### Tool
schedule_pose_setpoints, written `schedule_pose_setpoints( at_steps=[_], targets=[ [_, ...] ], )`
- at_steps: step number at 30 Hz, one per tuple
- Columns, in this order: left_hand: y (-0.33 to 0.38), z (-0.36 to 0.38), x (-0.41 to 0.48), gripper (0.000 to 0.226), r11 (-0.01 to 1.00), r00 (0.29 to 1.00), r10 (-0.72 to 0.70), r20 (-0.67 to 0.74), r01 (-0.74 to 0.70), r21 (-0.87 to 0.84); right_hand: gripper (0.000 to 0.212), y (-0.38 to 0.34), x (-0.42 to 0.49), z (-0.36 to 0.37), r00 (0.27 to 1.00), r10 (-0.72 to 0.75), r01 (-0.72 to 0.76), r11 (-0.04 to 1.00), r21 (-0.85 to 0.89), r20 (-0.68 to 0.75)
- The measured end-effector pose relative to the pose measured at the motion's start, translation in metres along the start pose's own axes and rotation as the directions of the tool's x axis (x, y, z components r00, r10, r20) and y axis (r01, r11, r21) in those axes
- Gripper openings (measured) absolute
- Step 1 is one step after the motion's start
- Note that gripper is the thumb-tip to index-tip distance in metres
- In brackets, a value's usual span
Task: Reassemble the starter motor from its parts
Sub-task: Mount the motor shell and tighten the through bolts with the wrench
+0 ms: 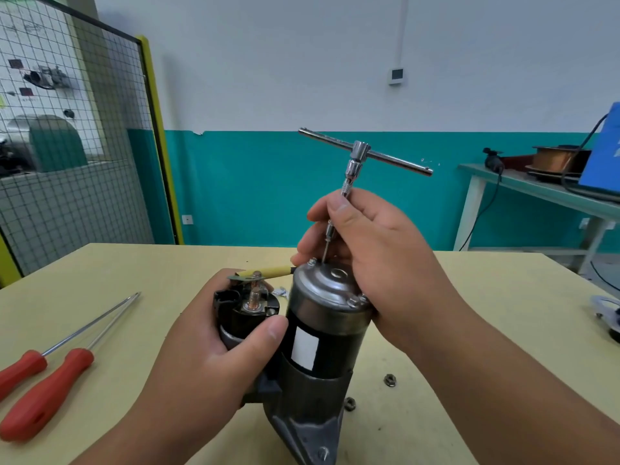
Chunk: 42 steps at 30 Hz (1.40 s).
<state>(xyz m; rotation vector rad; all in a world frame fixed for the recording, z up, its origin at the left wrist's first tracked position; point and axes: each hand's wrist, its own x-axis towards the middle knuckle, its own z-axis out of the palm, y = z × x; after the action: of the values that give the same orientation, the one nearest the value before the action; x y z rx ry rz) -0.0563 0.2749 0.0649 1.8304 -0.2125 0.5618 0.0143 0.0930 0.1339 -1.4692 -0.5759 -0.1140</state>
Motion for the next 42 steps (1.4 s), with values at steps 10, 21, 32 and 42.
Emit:
schedule_pose_setpoints(
  at_steps=[10, 21, 32, 42],
  targets=[
    [-0.002, -0.002, 0.003, 0.042, 1.0, 1.0, 0.017, -0.018, -0.018, -0.008, 0.035, 0.003, -0.002, 0.0, 0.997, 0.031, -0.032, 0.999, 0.017, 0.066],
    [0.003, 0.001, 0.0, 0.042, 0.999, 0.999, 0.035, 0.003, -0.035, 0.016, 0.037, -0.008, 0.0, -0.006, 0.991, 0.082, -0.073, 0.994, -0.08, 0.107],
    [0.003, 0.003, -0.001, 0.041, 0.997, 1.0, -0.005, -0.008, 0.005, -0.079, 0.031, -0.006, 0.0, -0.005, 0.988, 0.108, -0.11, 0.994, 0.005, 0.108],
    [0.007, 0.004, -0.002, 0.033, 1.0, 1.0, 0.003, 0.015, -0.003, -0.002, 0.02, -0.015, 0.003, -0.017, 0.99, 0.078, -0.065, 0.991, -0.116, 0.114]
  ],
)
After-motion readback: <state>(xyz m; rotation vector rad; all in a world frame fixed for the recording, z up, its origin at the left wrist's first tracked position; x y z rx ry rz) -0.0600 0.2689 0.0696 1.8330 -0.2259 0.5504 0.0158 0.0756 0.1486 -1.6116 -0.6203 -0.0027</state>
